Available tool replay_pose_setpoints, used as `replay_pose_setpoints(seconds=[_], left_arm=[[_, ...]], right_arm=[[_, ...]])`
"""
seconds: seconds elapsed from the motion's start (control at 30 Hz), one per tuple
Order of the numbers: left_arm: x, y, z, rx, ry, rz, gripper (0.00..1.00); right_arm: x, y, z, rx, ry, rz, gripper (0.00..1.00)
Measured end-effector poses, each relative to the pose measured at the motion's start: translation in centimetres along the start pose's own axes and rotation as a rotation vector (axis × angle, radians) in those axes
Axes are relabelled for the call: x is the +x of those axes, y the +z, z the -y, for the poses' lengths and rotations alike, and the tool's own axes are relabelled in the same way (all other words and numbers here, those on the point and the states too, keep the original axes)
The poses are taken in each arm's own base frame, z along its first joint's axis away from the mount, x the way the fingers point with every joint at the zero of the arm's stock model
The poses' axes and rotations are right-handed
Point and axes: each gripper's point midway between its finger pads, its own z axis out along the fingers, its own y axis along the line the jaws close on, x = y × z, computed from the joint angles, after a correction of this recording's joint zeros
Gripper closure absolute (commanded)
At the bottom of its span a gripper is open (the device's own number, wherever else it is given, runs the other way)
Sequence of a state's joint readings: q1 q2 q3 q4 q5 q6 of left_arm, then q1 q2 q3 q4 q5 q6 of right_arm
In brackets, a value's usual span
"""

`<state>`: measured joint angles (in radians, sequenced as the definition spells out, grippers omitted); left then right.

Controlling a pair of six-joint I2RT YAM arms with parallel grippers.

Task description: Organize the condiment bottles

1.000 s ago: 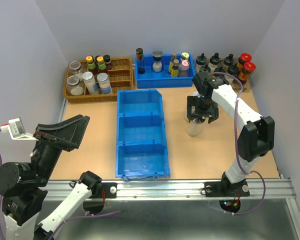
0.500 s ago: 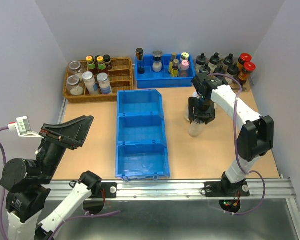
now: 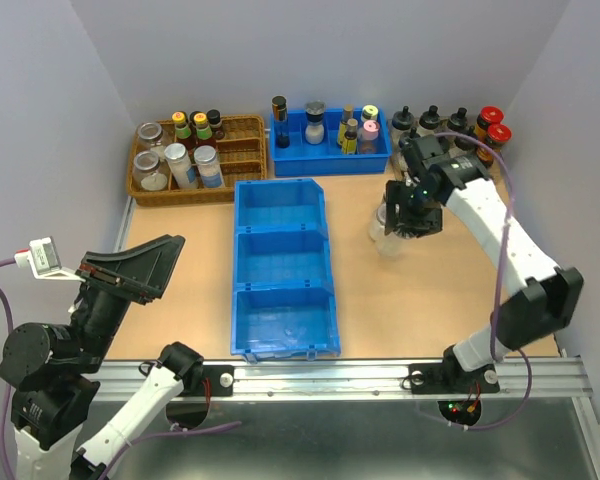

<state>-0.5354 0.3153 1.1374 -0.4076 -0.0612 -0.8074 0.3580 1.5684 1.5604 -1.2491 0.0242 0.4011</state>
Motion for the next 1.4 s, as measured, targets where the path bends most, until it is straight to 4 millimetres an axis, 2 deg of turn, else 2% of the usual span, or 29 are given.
replay_pose_setpoints(seconds=[0.13,0.27,0.43,0.63,0.8,0.93,1.03,1.17,1.4], left_arm=[[0.0,0.0,0.0,0.0,-0.003,0.0,0.01],[0.0,0.0,0.0,0.0,-0.004,-0.001,0.01],[0.0,0.3,0.1,0.003,-0.006,-0.002,0.01],[0.2,0.8,0.0,-0.005,-0.004,-0.01,0.01],[0.2,0.8,-0.1,-0.008,-0.005,-0.009,0.01],[0.1,0.8,-0.1,-0.012,-0.005,-0.004,0.01],[0.2,0.7,-0.4,-0.024,-0.004,-0.003,0.01],[0.2,0.7,-0.8,-0.04,-0.003,-0.003,0.01],[0.0,0.4,-1.0,-0.053,-0.003,0.008,0.02]], right_arm=[[0.0,-5.5,-2.5,-0.179,-0.018,0.12,0.99],[2.4,-10.0,-6.4,-0.377,-0.111,0.152,1.0],[7.0,-12.1,-10.7,-0.547,-0.252,0.047,0.99],[11.7,-12.9,-13.7,-0.607,-0.384,-0.051,1.0],[15.2,-12.2,-15.8,-0.574,-0.473,-0.115,1.0],[16.2,-10.2,-18.6,-0.464,-0.516,-0.114,1.0],[15.9,-8.6,-21.6,-0.394,-0.54,-0.053,1.0],[15.1,-6.8,-24.5,-0.317,-0.538,0.026,1.0],[14.6,-4.1,-25.9,-0.212,-0.495,0.078,1.0]])
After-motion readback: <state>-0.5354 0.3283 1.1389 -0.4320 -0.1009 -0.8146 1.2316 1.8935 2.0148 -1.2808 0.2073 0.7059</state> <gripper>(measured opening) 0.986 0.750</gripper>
